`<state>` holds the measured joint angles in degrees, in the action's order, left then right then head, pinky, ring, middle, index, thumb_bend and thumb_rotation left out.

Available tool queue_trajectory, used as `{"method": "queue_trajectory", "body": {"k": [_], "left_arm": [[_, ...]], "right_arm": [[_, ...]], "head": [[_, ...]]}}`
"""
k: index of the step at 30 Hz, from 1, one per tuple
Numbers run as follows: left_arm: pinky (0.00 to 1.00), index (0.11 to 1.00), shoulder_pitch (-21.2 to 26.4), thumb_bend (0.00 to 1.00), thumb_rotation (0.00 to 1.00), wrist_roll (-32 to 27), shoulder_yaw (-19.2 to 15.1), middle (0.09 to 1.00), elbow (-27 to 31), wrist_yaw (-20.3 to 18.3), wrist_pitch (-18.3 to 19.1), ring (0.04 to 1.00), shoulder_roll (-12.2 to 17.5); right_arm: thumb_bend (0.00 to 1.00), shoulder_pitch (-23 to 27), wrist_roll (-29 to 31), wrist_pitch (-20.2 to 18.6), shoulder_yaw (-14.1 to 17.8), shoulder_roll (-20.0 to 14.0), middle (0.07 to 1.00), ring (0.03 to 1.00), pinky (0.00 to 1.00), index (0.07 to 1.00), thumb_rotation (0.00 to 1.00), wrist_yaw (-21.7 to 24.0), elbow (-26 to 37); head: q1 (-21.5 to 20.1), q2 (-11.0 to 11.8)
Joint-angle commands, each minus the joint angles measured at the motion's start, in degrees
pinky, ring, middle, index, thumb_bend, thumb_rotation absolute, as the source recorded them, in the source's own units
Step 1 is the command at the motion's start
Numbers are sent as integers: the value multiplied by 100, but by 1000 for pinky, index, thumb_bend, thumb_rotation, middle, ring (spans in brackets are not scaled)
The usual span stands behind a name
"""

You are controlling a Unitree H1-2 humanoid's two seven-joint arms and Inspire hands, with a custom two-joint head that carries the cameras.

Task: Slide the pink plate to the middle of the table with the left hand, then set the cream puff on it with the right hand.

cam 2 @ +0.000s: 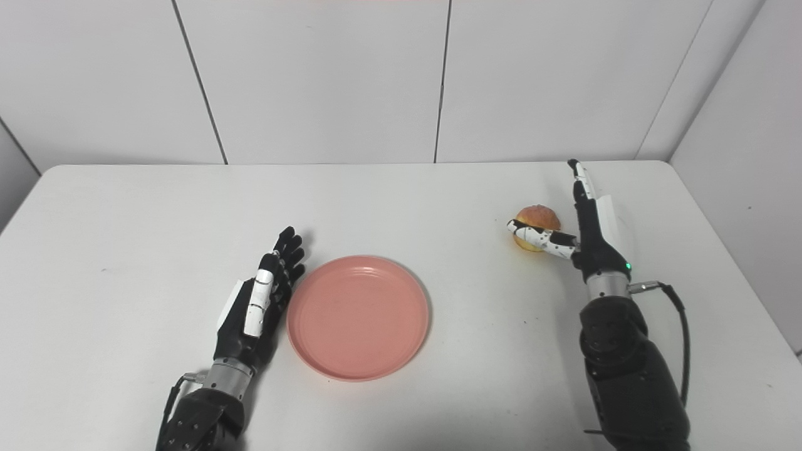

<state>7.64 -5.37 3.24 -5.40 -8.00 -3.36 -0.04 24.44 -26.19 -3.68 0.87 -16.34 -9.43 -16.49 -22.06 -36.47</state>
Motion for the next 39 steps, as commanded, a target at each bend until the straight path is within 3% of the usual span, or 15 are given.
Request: {"method": "queue_trajectory", "body": {"k": [1,10,22,26,31,34,37,39], "left_arm": [[1000,999,-449,646,1000,-16,-85,1000,-448,-18,-120,1000,133],[1000,990,-452,653,1000,-1,-89,1000,-469,-7,-187,1000,118],[1000,988,-480,625,1000,-27,-60,1000,-373,-68,-136,1000,147],[1000,987,-489,638,1000,-53,-70,1000,-365,-65,-138,1000,121],[1000,986,-489,636,1000,-15,-50,1000,-344,-50,-126,1000,124],[1000,985,-509,630,1000,-20,-36,1000,-255,-54,-9,1000,127],[1000,987,-522,624,1000,-21,-26,1000,-204,-57,19,1000,129],[1000,986,-514,627,1000,-57,-39,1000,-256,-69,-39,1000,125]], "right_arm": [[734,258,-64,-124,-25,-174,969,929,837,959,341,7,3],[721,302,-212,-47,-328,-252,944,895,795,946,254,20,-300],[693,284,-159,-486,-374,-249,893,847,748,883,43,236,-253],[631,275,-1,-497,-298,-210,868,821,724,870,2,242,-255],[528,245,55,-402,-260,-201,831,734,612,844,0,133,-262],[458,230,6,-400,-278,-205,767,645,477,819,0,72,-239],[416,214,-51,-379,-309,-227,755,678,533,789,0,20,-219],[390,203,-91,-348,-331,-247,734,650,494,759,0,-13,-209]], "head": [[-2,1],[-2,1],[12,-53],[12,-53],[35,-71],[35,-71],[35,-71],[35,-71]]}}
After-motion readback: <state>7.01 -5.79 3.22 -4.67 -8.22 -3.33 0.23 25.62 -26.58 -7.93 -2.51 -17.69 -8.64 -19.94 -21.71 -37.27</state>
